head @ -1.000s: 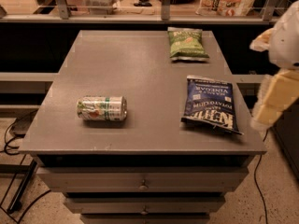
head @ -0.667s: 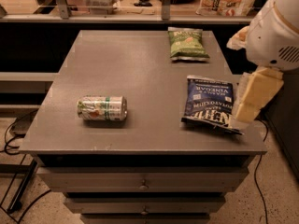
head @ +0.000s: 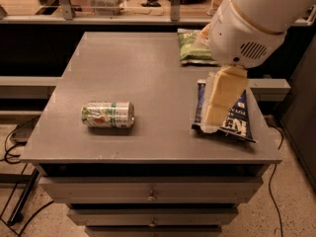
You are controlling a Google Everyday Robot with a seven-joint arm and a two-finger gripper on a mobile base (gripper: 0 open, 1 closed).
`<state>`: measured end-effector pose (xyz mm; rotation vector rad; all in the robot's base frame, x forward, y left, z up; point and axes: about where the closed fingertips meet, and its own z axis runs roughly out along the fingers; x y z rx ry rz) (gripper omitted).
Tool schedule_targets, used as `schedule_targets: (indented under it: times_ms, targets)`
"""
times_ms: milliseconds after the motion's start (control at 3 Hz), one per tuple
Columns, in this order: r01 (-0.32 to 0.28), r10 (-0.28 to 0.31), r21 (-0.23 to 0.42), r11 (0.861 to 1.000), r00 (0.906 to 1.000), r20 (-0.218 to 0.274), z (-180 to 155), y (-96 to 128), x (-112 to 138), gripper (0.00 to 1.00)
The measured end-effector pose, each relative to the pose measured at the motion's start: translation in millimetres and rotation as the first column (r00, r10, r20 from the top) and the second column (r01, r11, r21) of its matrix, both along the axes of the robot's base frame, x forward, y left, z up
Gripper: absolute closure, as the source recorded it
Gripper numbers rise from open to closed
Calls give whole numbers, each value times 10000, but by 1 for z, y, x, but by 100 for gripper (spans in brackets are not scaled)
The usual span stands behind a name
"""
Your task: Place 7up can upright
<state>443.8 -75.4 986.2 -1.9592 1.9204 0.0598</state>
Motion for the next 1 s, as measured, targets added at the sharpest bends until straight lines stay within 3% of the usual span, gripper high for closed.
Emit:
schedule_targets:
  times_ms: [333, 667, 1000]
  targets:
    - [-227, 226, -225, 9995, 9997, -47, -6, 19, 9, 0]
    - [-973, 969, -519, 9939, 9952, -114, -16, 59, 26, 0]
    - [-2139, 2118, -1107, 9706, 9768, -305, -36, 117, 43, 0]
